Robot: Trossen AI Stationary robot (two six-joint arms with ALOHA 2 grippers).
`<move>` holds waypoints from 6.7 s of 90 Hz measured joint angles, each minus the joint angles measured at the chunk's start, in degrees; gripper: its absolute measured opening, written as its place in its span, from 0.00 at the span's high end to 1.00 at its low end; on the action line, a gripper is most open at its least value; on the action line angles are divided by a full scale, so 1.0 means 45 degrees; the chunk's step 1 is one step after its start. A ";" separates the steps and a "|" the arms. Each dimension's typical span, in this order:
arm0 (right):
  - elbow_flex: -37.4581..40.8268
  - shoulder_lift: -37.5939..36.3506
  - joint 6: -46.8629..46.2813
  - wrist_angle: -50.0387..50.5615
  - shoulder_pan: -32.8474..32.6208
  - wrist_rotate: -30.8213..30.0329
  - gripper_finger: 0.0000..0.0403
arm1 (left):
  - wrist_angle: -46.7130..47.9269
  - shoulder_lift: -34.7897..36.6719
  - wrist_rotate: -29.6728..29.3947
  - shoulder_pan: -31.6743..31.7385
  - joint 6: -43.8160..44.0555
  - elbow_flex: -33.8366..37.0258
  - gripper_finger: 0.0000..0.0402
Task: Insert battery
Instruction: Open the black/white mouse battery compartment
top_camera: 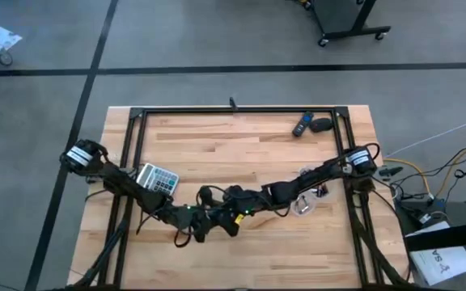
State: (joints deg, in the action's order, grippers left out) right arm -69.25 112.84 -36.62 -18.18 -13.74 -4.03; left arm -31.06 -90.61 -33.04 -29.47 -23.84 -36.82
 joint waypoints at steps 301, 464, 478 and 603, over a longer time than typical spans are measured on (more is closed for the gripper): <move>0.0355 0.0677 0.6800 0.1330 -0.0553 -0.7179 0.28 | 0.6044 0.1127 0.1973 0.3560 0.7102 0.0512 0.32; 0.0350 0.0665 0.6601 0.1323 0.0121 -0.4959 0.14 | 0.6356 -0.0733 -0.1911 0.0751 1.2798 0.0049 0.20; 0.0354 0.0665 0.6567 0.1328 0.0112 -0.4959 0.14 | 0.6307 -0.1380 -0.2331 0.0853 1.2935 0.0049 0.20; 0.0393 0.0670 0.7694 0.2377 0.0311 -0.4656 0.14 | 0.6170 0.0737 0.2009 0.3770 0.4472 0.0049 0.20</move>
State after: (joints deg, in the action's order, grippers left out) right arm -67.48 115.85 -2.00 -7.49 -12.34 -24.99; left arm -3.29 -87.29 -24.00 -12.51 -3.71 -36.60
